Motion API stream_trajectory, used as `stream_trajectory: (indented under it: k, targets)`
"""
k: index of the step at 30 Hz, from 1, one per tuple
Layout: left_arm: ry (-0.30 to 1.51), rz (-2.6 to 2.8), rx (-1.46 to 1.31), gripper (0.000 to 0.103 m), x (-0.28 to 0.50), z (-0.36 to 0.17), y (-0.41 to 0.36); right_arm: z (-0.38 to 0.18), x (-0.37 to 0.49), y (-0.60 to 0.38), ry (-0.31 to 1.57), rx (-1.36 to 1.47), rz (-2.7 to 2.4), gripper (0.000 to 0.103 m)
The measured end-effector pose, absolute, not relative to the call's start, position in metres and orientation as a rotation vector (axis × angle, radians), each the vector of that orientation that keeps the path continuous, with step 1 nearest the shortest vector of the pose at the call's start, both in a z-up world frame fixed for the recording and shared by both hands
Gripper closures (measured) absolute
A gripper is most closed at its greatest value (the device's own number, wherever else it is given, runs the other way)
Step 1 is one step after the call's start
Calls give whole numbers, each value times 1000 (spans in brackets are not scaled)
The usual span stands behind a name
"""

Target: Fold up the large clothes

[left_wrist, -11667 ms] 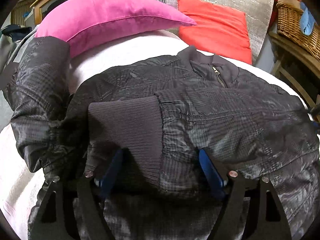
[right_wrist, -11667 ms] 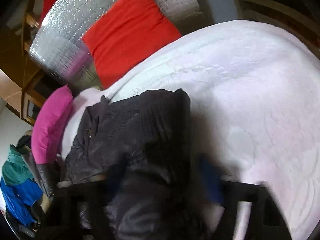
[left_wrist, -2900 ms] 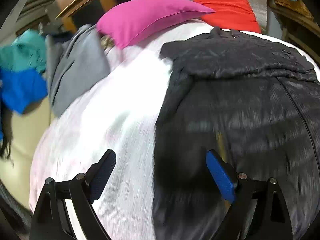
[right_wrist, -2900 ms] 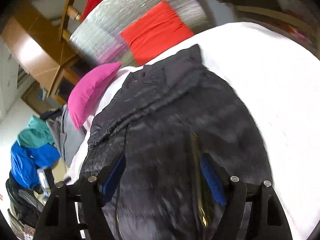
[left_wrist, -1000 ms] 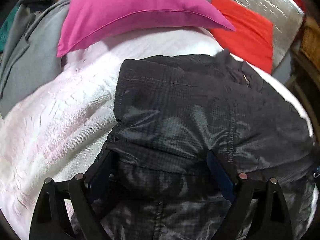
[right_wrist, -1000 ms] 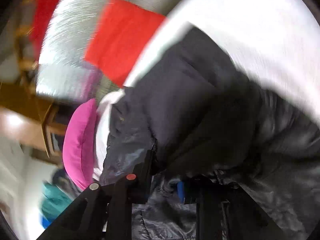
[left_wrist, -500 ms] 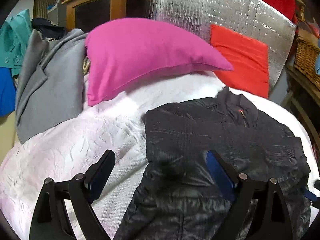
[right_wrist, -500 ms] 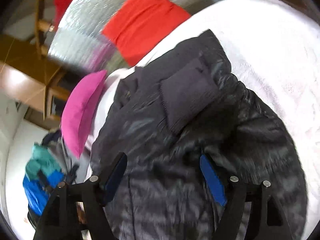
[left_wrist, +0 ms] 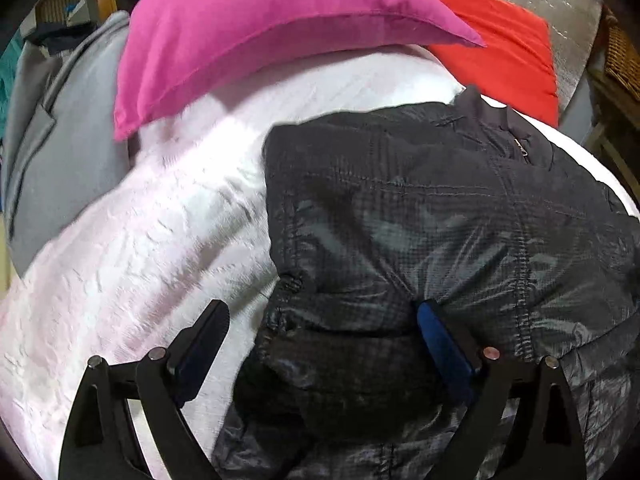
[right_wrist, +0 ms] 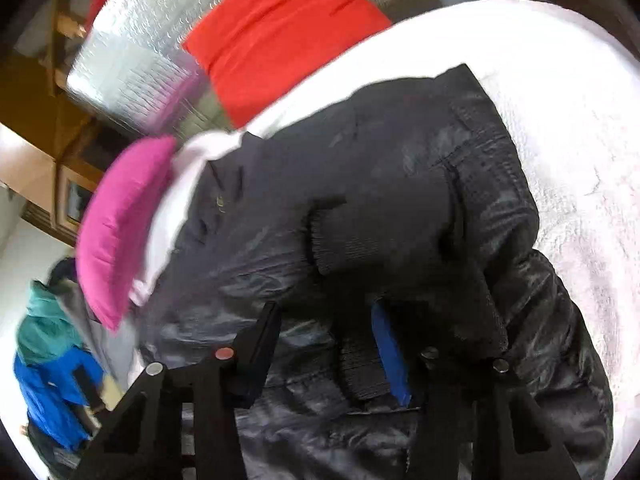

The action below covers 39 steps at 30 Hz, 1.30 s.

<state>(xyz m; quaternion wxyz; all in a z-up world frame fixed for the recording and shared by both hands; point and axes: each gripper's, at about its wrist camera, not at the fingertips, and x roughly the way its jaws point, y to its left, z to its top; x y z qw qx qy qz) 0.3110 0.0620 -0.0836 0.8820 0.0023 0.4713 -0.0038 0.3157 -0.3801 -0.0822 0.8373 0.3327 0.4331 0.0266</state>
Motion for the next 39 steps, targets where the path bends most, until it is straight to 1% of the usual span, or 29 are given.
stream_trajectory:
  k: [1, 4, 8, 11, 14, 25, 34, 39]
  targets:
    - [968, 0, 10, 7, 310, -80, 62, -74, 310, -378, 909, 671, 52, 41]
    - [909, 12, -17, 8, 290, -66, 64, -58, 289, -372, 887, 606, 62, 35]
    - [855, -1, -20, 8, 261, -52, 67, -48, 250, -361, 852, 579, 84, 34]
    - [851, -14, -24, 8, 242, -46, 67, -46, 216, -360, 852, 567, 79, 30]
    - [845, -25, -21, 8, 223, -43, 67, -49, 190, -354, 879, 572, 87, 30]
    - [840, -70, -53, 8, 118, -55, 75, -63, 77, -340, 856, 646, 104, 28]
    - [771, -63, -47, 8, 65, -46, 91, -63, 25, -323, 812, 560, 88, 28]
    - [701, -26, -61, 8, 43, -37, 110, -61, 1, -322, 755, 561, 100, 28]
